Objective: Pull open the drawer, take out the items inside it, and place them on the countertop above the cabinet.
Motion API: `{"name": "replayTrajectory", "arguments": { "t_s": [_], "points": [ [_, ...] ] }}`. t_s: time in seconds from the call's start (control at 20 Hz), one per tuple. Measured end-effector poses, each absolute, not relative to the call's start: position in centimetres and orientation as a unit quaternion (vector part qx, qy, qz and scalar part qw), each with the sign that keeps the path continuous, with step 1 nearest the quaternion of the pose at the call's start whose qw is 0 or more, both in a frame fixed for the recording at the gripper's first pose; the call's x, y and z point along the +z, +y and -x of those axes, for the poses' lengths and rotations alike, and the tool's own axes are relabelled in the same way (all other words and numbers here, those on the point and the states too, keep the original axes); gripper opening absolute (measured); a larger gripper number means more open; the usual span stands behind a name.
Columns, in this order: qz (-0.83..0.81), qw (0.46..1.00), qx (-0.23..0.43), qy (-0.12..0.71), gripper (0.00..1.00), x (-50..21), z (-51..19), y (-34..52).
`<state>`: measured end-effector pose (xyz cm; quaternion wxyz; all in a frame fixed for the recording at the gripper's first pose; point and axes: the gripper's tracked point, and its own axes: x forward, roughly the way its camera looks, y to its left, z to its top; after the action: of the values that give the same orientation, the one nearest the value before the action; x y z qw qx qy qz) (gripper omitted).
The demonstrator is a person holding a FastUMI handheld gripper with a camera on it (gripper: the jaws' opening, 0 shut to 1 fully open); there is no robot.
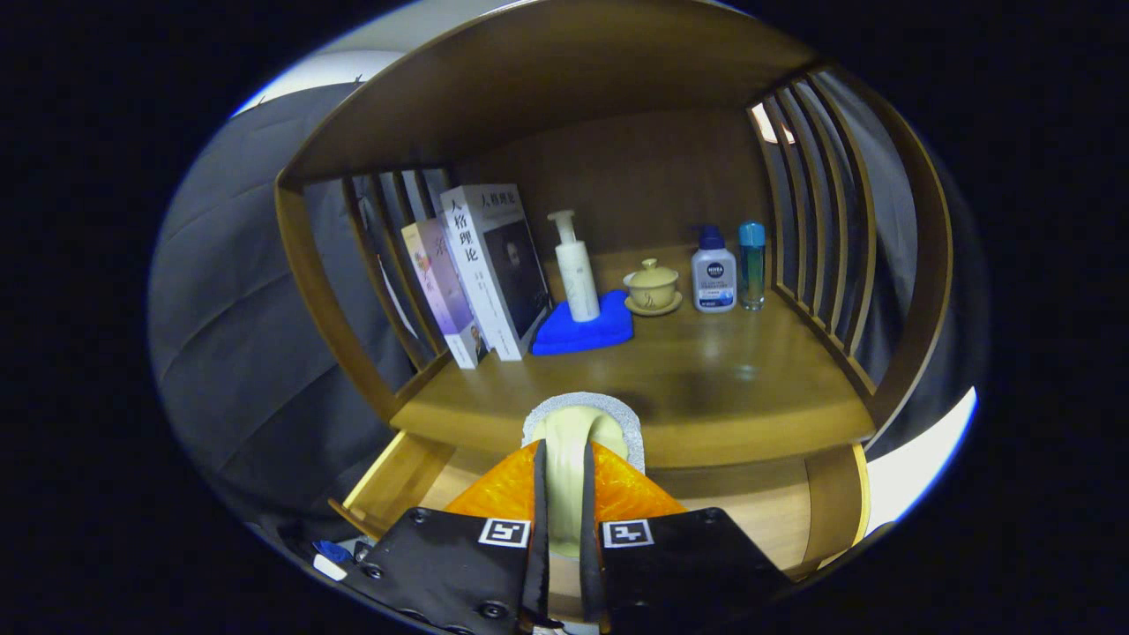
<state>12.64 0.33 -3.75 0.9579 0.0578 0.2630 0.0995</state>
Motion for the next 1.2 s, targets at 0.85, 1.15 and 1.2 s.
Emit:
{"name": "replayTrajectory", "arguments": {
  "t_s": [0.85, 1.15, 1.2],
  "points": [
    [-0.076, 0.957, 0.027, 0.279, 0.21, -6.0, -23.9, 1.7],
    [-0.023, 0.97, 0.027, 0.24, 0.72, -5.3, -23.6, 1.1],
    [-0.009, 0.974, 0.027, 0.224, 0.86, -4.4, -22.8, 0.9]
  ]
}}
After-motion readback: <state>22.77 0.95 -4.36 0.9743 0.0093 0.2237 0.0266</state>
